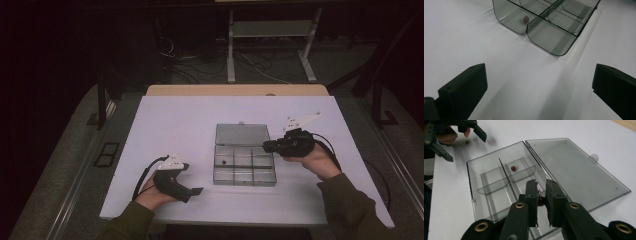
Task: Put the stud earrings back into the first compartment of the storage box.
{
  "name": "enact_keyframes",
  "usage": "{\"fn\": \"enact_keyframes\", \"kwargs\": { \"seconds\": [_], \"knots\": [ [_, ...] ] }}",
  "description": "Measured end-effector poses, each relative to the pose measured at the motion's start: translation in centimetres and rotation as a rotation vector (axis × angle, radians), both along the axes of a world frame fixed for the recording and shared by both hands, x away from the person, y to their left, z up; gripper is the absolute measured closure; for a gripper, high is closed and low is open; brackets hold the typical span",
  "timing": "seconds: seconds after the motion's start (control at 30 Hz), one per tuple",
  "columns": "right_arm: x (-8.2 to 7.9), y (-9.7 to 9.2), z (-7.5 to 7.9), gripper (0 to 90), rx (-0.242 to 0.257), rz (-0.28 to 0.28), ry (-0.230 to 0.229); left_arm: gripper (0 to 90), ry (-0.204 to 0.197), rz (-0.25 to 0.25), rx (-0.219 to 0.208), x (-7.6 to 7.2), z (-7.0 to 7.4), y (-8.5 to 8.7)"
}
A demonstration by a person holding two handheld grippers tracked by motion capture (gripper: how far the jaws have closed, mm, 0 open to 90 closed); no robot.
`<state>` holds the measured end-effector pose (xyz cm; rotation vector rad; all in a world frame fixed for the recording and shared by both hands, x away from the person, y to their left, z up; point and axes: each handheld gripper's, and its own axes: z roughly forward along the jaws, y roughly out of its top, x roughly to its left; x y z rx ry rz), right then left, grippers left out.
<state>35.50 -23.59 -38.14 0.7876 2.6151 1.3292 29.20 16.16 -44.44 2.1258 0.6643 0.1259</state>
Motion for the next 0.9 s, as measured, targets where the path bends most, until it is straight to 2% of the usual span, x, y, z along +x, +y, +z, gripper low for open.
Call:
{"fn": "enact_keyframes", "kwargs": {
  "seconds": [0.63,0.9],
  "knots": [
    [1.2,4.2,0.1,79.3,0.010,0.058,0.000,0.0,0.002,0.001,-0.004,0.0,0.0,0.0],
    [1.8,7.0,-0.1,79.2,0.010,0.092,0.003,0.0,-0.004,-0.005,-0.001,0.0,0.1,0.0]
  ]
}}
